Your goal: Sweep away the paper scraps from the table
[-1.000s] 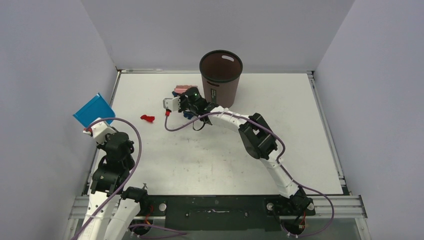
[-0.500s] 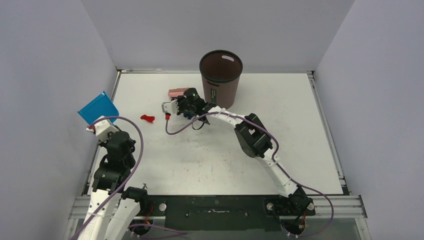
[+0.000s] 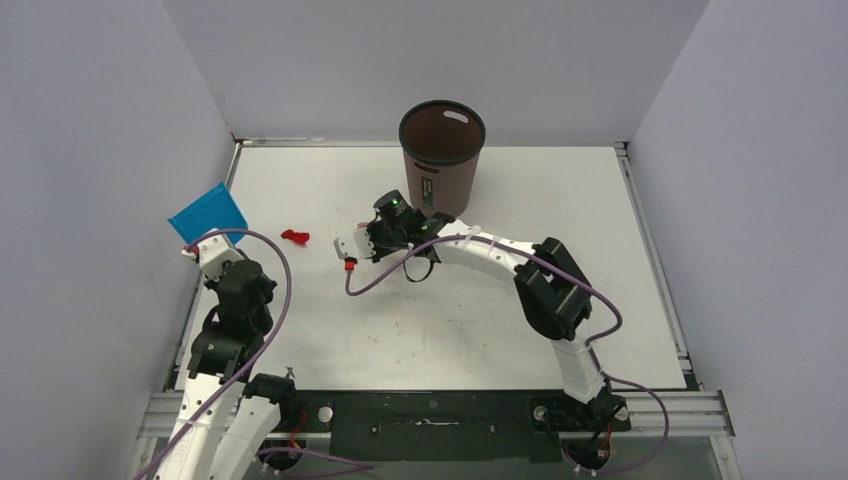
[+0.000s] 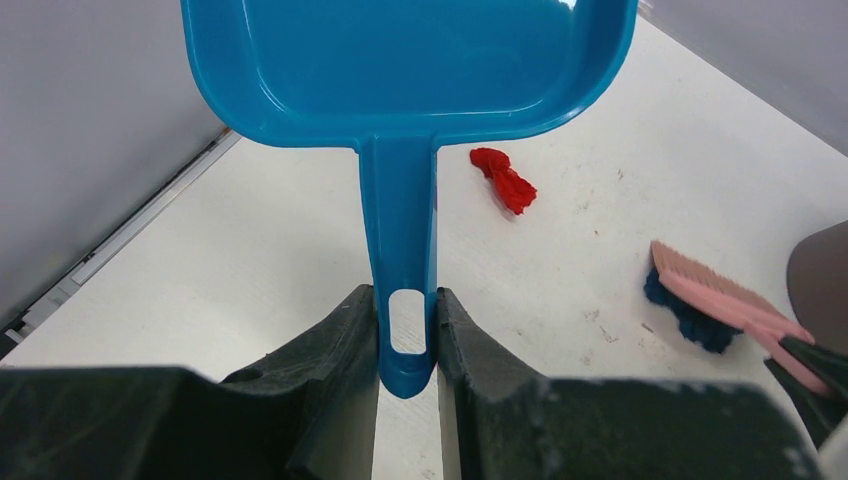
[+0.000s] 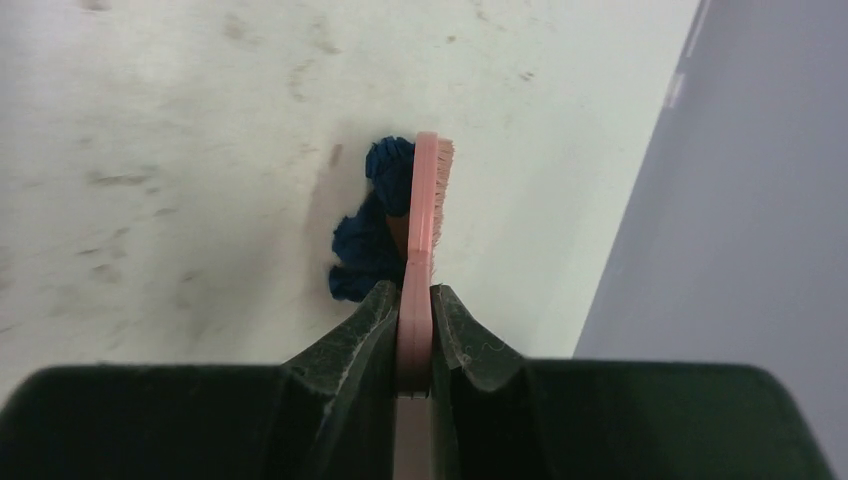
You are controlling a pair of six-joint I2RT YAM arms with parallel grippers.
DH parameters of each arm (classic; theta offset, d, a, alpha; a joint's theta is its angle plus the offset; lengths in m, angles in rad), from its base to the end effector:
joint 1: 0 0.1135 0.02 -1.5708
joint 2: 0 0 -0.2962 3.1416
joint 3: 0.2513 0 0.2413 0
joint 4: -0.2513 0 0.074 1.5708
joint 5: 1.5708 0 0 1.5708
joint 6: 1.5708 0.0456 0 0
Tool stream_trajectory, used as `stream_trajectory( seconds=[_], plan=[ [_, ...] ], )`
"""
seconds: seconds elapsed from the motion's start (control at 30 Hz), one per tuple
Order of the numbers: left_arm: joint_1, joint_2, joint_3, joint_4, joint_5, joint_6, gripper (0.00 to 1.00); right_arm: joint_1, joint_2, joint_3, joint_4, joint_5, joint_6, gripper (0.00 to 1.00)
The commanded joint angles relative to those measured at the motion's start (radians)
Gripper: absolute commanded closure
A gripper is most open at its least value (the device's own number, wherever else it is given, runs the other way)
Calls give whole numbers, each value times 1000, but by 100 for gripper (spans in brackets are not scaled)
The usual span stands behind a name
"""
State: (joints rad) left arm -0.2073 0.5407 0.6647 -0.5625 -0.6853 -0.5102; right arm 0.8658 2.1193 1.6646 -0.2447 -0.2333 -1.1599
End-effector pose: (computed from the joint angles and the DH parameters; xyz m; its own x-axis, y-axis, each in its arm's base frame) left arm 0.0935 0.0098 0.3080 -0.1666 -0.3513 -0.9213 -0.5532 0.8068 -0.2076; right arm 0.3169 0.3887 0.2413 0.6178 -0.6503 -0.4421 -0.7242 -0.2515 -0.6421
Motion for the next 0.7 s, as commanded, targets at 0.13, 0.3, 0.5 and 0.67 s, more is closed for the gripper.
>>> stream_trajectory(
  seconds=[0.13, 0.3, 0.5, 0.67],
  plan=[
    [6, 5, 4, 80, 41, 30, 100, 100, -261, -149, -374, -49, 165, 95],
    [7, -4, 4, 73, 12, 30, 100, 121, -291, -11, -427, -33, 236, 95],
    [6, -17, 5, 71, -8, 14, 100, 119, -208, 147, -274, 50, 165, 95],
    [6, -19, 1, 68, -19, 7, 100, 119, -84, 214, -138, 6, 42, 95]
  ],
)
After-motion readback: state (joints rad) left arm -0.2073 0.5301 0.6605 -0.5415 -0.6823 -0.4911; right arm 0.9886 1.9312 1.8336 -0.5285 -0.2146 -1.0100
